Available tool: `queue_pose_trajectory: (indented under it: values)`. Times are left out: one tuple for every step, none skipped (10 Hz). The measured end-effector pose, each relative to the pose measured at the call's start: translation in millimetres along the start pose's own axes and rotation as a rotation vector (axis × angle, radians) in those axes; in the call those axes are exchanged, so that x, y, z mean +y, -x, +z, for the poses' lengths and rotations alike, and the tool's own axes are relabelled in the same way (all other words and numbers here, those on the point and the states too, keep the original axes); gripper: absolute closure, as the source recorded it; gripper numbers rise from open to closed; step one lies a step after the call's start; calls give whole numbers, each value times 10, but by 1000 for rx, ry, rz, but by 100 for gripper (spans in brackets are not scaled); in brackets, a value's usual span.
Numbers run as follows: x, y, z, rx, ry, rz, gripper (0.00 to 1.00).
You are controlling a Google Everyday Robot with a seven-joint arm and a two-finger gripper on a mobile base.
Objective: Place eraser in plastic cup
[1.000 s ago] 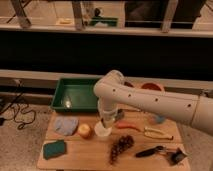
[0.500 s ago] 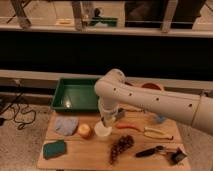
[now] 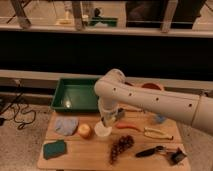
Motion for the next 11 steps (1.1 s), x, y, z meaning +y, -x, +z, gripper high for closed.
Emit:
queue_pose_trajectory:
  values:
    - [7,-23,2,-7,-4,9,100]
    - [-11,-87,-8,-26,-26,47,100]
    - [-17,-208,-38,-37,-50,93,100]
    - [1,-406,-101,-44,-80,145,100]
    - [28,-579,-154,-48,-103,186,100]
    - [43,-723,-207,-50,-128,221,100]
    - [43,-805,-233,-53,-145,242,100]
    - [28,-915,-271,-59,-167,272,100]
    - [22,-1058,-290,-62,-186,304,100]
    - [21,-1171,-294,-65,-196,325,100]
    - [-2,-1274,-276,-70,-200,344,100]
